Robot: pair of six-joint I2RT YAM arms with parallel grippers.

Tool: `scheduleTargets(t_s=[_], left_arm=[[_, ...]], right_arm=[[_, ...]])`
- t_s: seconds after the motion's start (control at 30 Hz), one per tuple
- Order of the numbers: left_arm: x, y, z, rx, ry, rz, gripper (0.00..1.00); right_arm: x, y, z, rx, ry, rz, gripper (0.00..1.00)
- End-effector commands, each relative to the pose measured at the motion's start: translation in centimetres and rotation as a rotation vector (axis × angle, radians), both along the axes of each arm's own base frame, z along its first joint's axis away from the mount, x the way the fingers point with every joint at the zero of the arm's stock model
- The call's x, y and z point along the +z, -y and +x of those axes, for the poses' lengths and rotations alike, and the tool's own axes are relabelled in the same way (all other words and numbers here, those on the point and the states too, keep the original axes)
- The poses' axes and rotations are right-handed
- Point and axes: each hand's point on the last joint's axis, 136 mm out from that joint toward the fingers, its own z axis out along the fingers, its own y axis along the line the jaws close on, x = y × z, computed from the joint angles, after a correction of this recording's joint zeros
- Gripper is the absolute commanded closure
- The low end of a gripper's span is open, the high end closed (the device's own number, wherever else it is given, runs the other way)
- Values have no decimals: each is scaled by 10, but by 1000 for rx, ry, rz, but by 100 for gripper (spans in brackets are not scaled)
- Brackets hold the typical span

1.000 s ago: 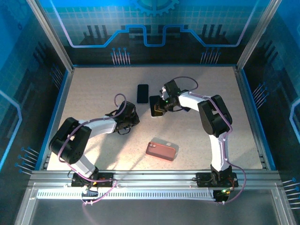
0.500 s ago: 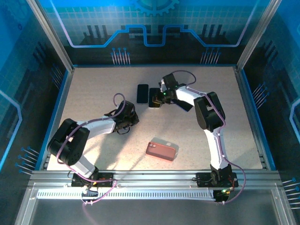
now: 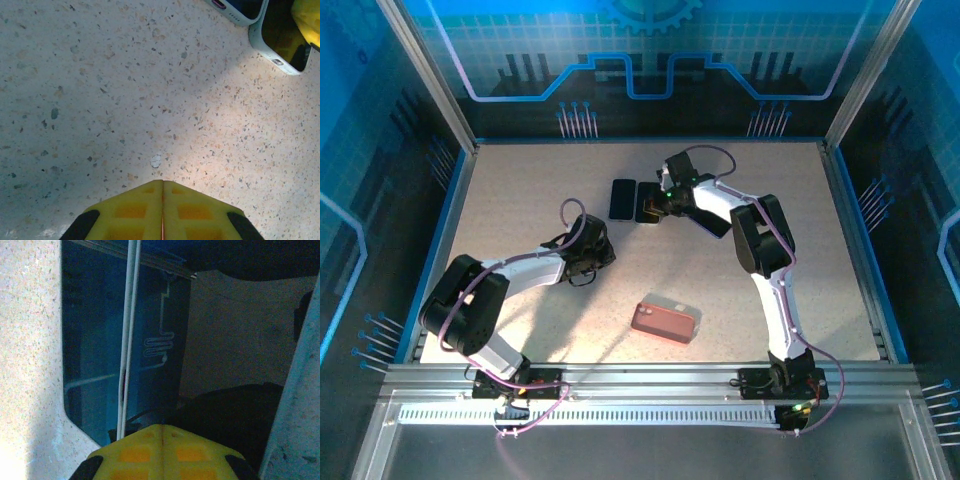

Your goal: Put the phone into the phone case

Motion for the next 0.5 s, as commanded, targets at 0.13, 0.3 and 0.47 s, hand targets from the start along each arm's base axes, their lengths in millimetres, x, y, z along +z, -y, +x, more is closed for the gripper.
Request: scheduleTargets(t_s=[0.13, 0.3, 0.47], left_arm=[[7, -4, -8, -29, 12, 10, 92], [6, -2, -14, -33, 7, -10, 92], [9, 1, -20, -40, 19, -17, 91]], right_arm=[[61, 30, -10, 42, 118, -41, 51], [65, 77, -16, -4, 97, -113, 47], [48, 150, -13, -128, 48, -211, 44]])
